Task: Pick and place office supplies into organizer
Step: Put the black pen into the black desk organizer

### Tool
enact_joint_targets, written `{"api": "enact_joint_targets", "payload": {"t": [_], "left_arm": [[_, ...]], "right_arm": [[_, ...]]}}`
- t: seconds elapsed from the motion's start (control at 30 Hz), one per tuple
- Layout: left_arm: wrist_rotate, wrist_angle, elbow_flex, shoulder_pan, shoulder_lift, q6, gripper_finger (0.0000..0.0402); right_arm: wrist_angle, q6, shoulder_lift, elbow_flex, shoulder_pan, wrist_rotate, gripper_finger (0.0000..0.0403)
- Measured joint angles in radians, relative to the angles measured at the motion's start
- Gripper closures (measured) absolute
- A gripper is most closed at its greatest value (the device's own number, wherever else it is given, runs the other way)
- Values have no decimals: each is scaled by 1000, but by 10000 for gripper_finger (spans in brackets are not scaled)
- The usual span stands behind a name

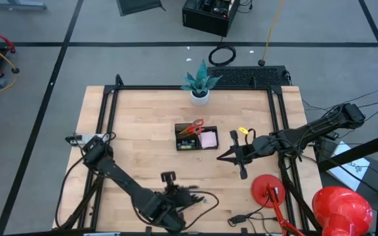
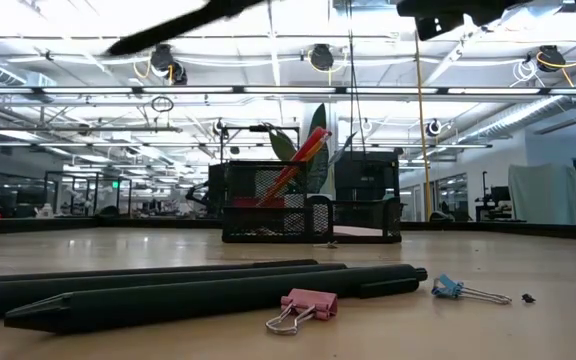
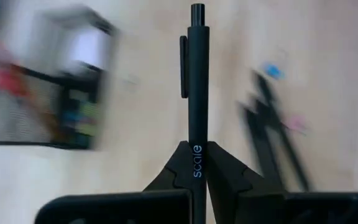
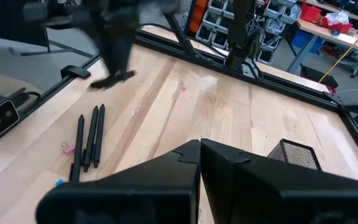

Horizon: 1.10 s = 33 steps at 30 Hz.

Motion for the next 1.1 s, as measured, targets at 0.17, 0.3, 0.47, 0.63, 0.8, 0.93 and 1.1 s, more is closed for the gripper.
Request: {"api": "enact_joint_targets", "payload": {"t": [0.17,0.3,0.47,0.63,0.8,0.93,1.1], "left_arm": [[-210,-155,84,-31,-12,-10,386],[-303,-170,74,-55,-87,0,388],[-362,-45,1,-56,-188,151,386],[-329,248,-134,8,-308,464,395],[-204,628,-371,110,-485,753,385],[-27,965,-610,191,-661,967,393],[202,1323,-932,297,-879,1070,390]], "right_arm": [[8,2,0,0,0,0,399],[7,8,0,0,0,0,399],[14,8,0,0,0,0,399],[19,8,0,0,0,0,399],[15,8,0,0,0,-1,399],[14,9,0,0,1,-1,399],[-6,20,0,0,1,-1,399]]}}
